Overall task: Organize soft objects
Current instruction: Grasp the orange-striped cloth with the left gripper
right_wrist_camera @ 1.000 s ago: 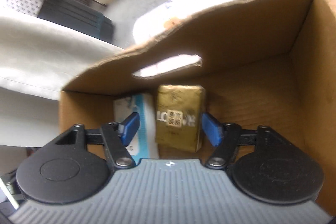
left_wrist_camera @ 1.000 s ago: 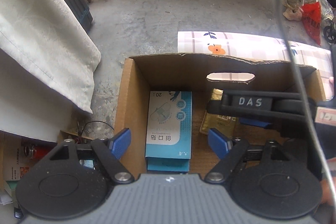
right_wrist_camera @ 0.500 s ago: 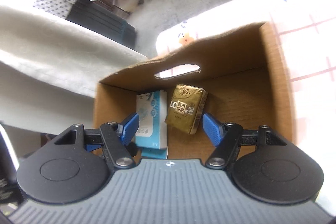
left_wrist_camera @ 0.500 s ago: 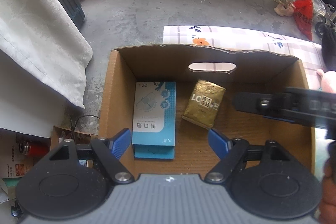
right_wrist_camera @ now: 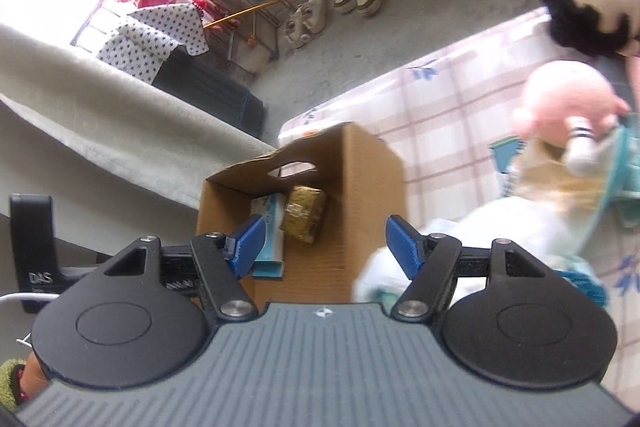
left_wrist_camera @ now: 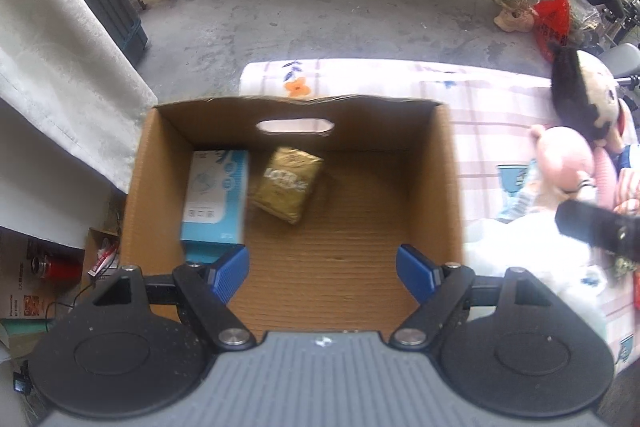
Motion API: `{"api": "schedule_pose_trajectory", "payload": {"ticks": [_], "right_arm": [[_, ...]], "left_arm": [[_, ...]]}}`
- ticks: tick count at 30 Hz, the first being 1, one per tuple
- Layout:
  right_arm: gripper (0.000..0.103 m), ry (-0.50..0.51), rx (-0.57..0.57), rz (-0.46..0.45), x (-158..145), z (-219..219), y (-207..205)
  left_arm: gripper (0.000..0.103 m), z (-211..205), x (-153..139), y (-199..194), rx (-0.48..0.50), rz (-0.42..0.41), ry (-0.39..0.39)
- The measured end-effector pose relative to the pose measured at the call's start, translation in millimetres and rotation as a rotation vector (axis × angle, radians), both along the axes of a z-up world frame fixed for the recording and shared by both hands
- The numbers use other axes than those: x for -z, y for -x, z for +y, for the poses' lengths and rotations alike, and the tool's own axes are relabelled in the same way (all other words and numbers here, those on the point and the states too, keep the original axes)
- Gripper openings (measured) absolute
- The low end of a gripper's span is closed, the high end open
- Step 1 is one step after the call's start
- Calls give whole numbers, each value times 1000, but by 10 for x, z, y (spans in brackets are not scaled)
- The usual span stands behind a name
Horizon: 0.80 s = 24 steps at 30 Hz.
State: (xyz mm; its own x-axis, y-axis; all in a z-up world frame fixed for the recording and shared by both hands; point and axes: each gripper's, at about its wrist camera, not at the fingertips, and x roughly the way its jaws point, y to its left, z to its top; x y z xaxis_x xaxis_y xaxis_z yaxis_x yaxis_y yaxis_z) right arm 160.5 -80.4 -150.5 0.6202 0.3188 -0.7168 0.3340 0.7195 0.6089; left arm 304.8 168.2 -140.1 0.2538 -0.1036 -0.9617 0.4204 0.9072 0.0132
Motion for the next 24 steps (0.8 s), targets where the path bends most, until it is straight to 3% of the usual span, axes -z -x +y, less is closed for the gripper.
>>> {"api": "schedule_pose_trajectory", "payload": {"ticks": [6,11,16,20,24], "right_arm": [[67,68,-15,31,-74,-892,619],[67,152,-13,125,-47,-1746,1110],[66,290,-6,229,83,-2412,1443],[56,298,10,308,344,-2739,1588],[55,272,11,348,552,-2827,1658]], "left_arm": [[83,-741,-180,412,-28,-12,18],[83,-1579,-208,772,-37,10,82],[83,-2398,-109,1057,13,39,148],[83,-2984,18,1235,84,86,194],[76,-3482,259,1383,164,122,185]]}}
